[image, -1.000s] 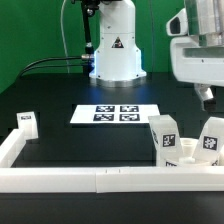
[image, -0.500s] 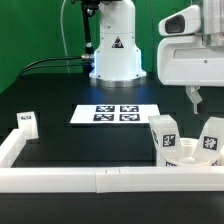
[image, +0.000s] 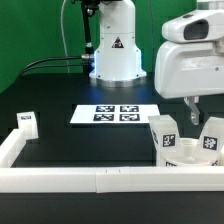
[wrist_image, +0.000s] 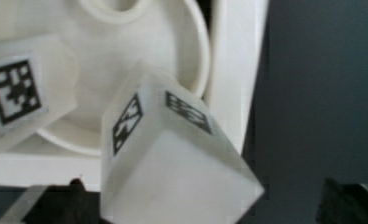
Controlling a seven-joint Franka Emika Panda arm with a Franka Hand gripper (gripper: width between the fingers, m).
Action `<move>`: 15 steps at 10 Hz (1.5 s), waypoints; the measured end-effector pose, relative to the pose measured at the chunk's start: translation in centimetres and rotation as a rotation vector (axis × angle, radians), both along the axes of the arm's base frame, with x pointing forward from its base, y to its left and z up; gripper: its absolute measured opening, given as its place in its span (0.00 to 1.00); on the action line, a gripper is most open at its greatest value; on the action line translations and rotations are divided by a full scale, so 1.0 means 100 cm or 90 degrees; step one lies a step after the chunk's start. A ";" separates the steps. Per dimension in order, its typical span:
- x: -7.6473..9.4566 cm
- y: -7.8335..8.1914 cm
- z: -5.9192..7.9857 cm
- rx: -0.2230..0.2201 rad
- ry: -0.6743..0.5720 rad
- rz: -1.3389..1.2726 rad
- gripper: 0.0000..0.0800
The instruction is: Assemble stool
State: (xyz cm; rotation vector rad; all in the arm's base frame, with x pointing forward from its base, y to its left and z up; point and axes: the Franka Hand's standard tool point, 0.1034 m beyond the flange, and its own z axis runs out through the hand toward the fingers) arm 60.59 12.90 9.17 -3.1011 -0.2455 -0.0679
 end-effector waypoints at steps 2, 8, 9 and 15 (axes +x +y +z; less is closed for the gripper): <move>0.002 -0.003 0.001 -0.007 -0.009 0.042 0.81; -0.003 -0.003 -0.006 -0.092 0.010 0.456 0.81; -0.003 -0.006 -0.010 -0.097 0.015 0.489 0.81; -0.001 -0.020 -0.014 -0.104 0.005 0.433 0.59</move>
Offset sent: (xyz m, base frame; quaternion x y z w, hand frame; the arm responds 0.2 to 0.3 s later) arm 0.0000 0.0000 0.0000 0.0000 0.0000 -0.1296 0.9916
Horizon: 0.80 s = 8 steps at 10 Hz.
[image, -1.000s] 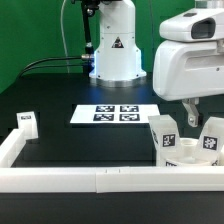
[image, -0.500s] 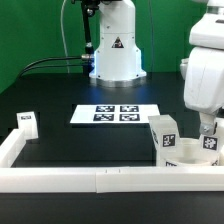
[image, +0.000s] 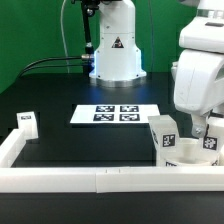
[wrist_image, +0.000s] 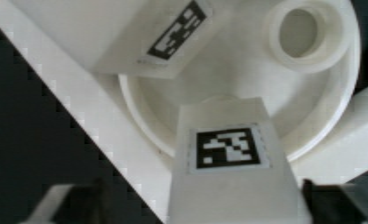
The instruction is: Assemble stool
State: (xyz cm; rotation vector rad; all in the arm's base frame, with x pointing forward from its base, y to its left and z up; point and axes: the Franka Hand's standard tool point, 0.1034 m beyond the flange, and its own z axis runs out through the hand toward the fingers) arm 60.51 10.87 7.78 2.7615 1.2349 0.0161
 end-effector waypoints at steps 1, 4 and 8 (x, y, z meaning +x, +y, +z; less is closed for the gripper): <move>0.000 0.000 0.000 0.003 -0.006 -0.056 0.43; 0.006 -0.007 0.001 0.011 -0.021 -0.217 0.42; 0.018 -0.017 0.006 0.015 -0.025 -0.372 0.42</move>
Offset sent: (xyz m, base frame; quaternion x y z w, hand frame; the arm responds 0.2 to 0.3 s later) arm 0.0217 -0.0147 -0.0004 0.0064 0.0052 0.2574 0.9663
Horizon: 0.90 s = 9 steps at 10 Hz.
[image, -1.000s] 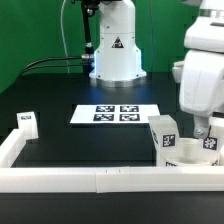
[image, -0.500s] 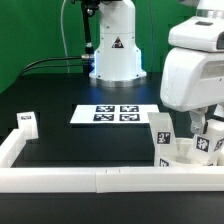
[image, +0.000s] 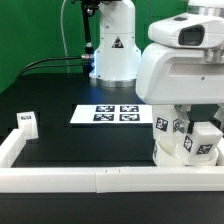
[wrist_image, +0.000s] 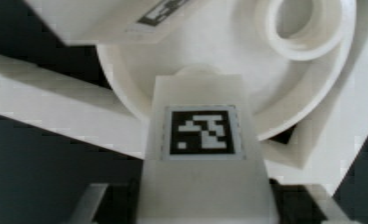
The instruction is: Assemble stool
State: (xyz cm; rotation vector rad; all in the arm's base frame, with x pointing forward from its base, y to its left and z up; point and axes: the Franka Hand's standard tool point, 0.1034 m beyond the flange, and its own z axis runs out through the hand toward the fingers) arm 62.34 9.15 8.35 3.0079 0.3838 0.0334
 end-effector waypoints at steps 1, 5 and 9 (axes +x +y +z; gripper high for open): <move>-0.003 0.003 -0.002 -0.007 -0.003 -0.024 0.42; -0.005 0.003 -0.003 0.013 -0.040 -0.295 0.42; -0.008 -0.016 -0.005 0.037 -0.076 -0.561 0.42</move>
Offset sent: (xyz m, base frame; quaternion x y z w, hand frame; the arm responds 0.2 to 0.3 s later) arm 0.0000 0.0000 0.0000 0.0000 0.0000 0.1938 0.9810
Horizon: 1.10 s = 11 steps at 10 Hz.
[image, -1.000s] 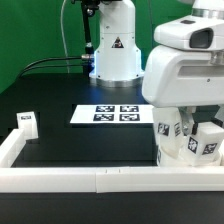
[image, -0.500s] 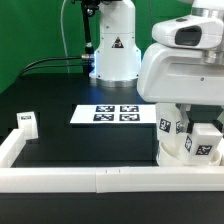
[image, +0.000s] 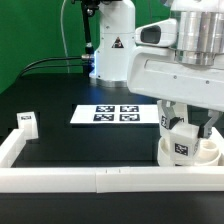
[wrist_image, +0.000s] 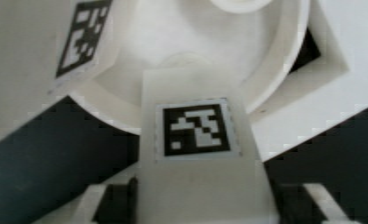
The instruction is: Assemble stool
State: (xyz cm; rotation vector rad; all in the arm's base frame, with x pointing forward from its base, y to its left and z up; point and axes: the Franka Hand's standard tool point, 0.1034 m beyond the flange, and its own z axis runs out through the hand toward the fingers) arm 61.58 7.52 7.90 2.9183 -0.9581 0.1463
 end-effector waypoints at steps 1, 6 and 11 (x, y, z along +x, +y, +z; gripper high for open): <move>-0.001 -0.003 0.000 0.000 -0.001 -0.039 0.42; -0.010 -0.015 0.000 0.000 -0.026 -0.333 0.42; -0.020 -0.021 -0.001 0.005 -0.039 -0.485 0.42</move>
Offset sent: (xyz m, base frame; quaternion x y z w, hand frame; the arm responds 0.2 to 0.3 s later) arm 0.0000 0.0000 0.0000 0.0000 0.0000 0.1938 0.9810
